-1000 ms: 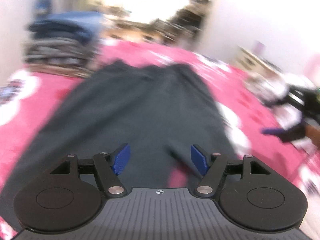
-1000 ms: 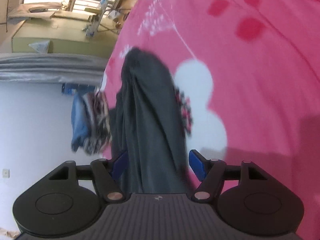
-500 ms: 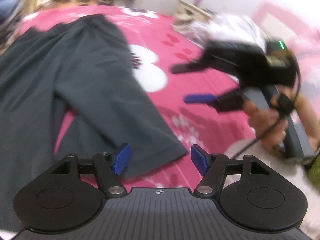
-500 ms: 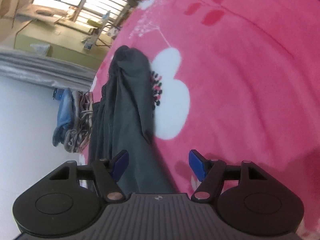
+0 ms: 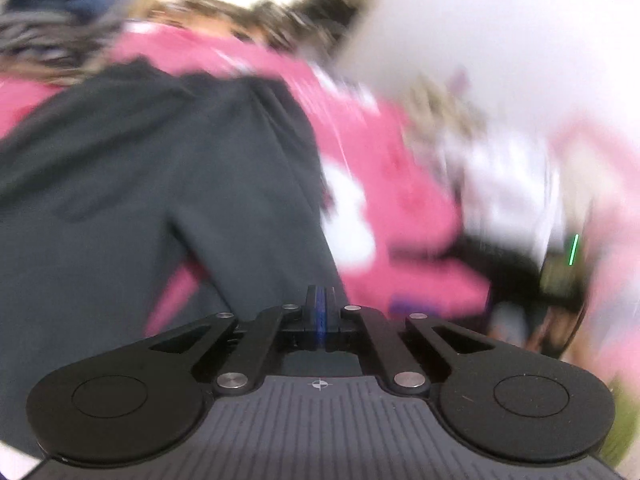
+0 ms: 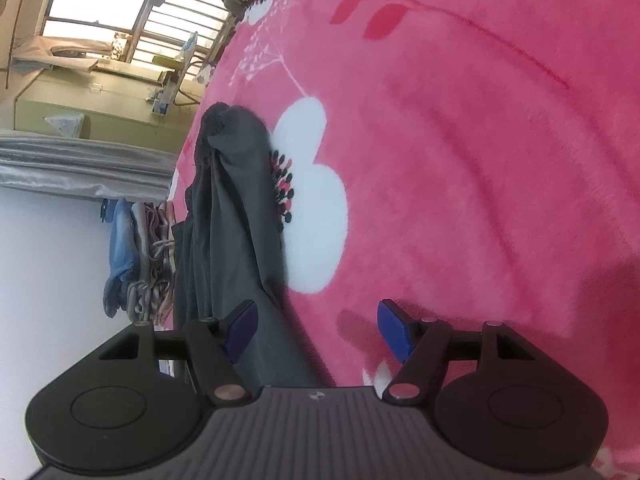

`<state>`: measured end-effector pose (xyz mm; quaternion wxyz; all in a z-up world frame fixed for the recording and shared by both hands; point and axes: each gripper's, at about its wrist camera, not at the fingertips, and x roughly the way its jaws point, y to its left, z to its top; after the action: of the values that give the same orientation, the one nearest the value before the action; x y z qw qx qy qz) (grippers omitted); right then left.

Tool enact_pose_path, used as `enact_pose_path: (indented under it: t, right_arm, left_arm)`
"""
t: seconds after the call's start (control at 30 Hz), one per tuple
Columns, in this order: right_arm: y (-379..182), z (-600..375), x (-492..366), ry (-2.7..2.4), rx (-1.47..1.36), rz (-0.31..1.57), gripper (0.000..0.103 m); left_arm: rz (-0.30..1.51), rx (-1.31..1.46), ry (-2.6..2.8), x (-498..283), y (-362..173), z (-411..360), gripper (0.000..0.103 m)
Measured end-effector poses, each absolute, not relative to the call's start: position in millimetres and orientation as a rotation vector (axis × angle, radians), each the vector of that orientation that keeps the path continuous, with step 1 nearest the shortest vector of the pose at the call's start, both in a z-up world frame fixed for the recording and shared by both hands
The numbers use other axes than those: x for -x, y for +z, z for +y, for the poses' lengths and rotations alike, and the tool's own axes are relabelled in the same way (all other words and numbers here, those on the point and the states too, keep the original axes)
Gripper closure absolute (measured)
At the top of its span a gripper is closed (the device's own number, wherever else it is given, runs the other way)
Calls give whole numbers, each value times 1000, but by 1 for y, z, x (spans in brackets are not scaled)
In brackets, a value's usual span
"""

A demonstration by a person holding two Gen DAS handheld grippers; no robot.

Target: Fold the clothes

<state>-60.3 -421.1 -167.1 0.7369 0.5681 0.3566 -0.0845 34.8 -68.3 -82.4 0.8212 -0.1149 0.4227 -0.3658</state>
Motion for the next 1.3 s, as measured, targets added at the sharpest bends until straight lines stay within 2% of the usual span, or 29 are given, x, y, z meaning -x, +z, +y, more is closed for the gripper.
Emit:
enact_pose_path:
  t: [0.17, 0.23, 0.3, 0.37, 0.47, 0.53, 0.63, 0.77, 0.8, 0.83, 0.9, 1.03, 1.1, 1.3]
  right_arm:
    - [-171, -419, 56, -164, -1263, 830, 33]
    - [-175, -412, 49, -113, -1260, 904, 33]
    - [-177, -405, 42, -65, -1245, 972, 33]
    - [-174, -397, 34, -33, -1187, 1017, 32]
    - [-177, -387, 29, 72, -1224, 1054, 30]
    - [-185, -384, 30, 170, -1337, 1048, 30]
    - [-193, -376, 32, 288, -1481, 1006, 30]
    - [-188, -365, 28, 385, -1481, 972, 30]
    - [-188, -363, 27, 405, -1493, 966, 30]
    - [-188, -362, 27, 425, -1504, 960, 30]
    - [-188, -360, 26, 458, -1520, 945, 30]
    - [-186, -362, 23, 498, -1535, 898, 30]
    - [-185, -366, 23, 470, -1538, 880, 30]
    - [-175, -384, 33, 262, -1410, 835, 29]
  left_arm:
    - [924, 225, -845, -41, -77, -58, 100]
    - [922, 120, -894, -29, -84, -72, 76]
    - [904, -5, -938, -13, -91, -87, 67]
    - [863, -146, -978, 3, -99, -102, 63]
    - [820, -306, -1018, 22, -111, -121, 47]
    - [809, -348, -1032, 29, -115, -129, 32]
    - [811, -313, -1040, 32, -115, -132, 30]
    - [845, -224, -998, 19, -117, -129, 30]
    - [856, -198, -980, 14, -117, -126, 34]
    - [870, -167, -954, 8, -117, -122, 47]
    - [896, -105, -903, -3, -118, -114, 57]
    - [982, 96, -841, -29, -120, -91, 89]
    - [987, 193, -802, -39, -118, -78, 96]
    - [965, 548, -639, -70, -113, -20, 99]
